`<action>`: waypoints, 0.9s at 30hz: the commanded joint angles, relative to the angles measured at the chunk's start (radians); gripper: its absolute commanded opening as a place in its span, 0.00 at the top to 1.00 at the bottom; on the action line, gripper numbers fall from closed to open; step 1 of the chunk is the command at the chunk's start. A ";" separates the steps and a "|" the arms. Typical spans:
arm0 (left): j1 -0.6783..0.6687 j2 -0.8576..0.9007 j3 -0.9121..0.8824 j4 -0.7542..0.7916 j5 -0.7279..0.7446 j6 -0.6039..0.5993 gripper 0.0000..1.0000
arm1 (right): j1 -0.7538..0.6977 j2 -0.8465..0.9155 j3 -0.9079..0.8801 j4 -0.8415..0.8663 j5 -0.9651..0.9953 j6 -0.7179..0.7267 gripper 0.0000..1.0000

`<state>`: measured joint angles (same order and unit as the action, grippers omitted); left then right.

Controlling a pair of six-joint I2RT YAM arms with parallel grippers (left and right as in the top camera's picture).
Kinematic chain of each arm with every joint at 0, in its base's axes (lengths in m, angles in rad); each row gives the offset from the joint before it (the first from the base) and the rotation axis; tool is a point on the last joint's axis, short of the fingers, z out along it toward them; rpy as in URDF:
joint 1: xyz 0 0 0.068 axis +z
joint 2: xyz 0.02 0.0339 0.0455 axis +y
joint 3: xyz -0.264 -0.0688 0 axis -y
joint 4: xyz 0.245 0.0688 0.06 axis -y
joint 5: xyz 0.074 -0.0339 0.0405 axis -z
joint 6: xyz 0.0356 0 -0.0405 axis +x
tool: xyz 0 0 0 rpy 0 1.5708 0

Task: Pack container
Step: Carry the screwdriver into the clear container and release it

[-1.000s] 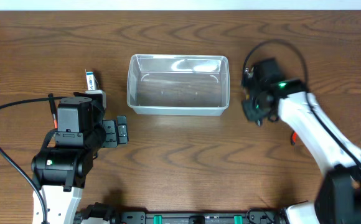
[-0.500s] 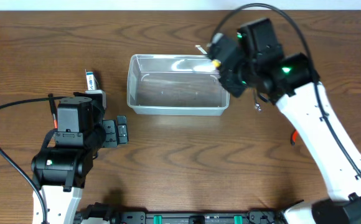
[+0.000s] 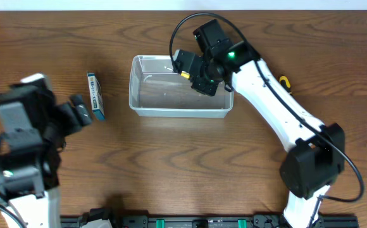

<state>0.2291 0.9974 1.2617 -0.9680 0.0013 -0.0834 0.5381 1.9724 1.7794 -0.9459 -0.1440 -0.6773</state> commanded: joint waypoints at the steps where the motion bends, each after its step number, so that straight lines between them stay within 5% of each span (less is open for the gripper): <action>1: 0.074 0.103 0.133 -0.081 0.041 0.032 0.02 | 0.002 0.034 0.021 0.023 -0.024 -0.042 0.99; 5: 0.148 0.237 0.270 -0.200 0.109 0.034 0.02 | 0.002 0.086 0.021 0.035 -0.042 -0.061 0.99; 20: 0.163 0.289 0.277 -0.192 0.126 0.034 0.02 | 0.000 0.240 0.021 0.032 -0.048 -0.110 0.97; 27: 0.163 0.289 0.277 -0.192 0.126 0.034 0.02 | -0.021 0.254 0.019 0.011 -0.048 -0.109 0.71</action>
<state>0.3862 1.2922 1.5169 -1.1564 0.1219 -0.0620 0.5320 2.2192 1.7798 -0.9291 -0.1738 -0.7727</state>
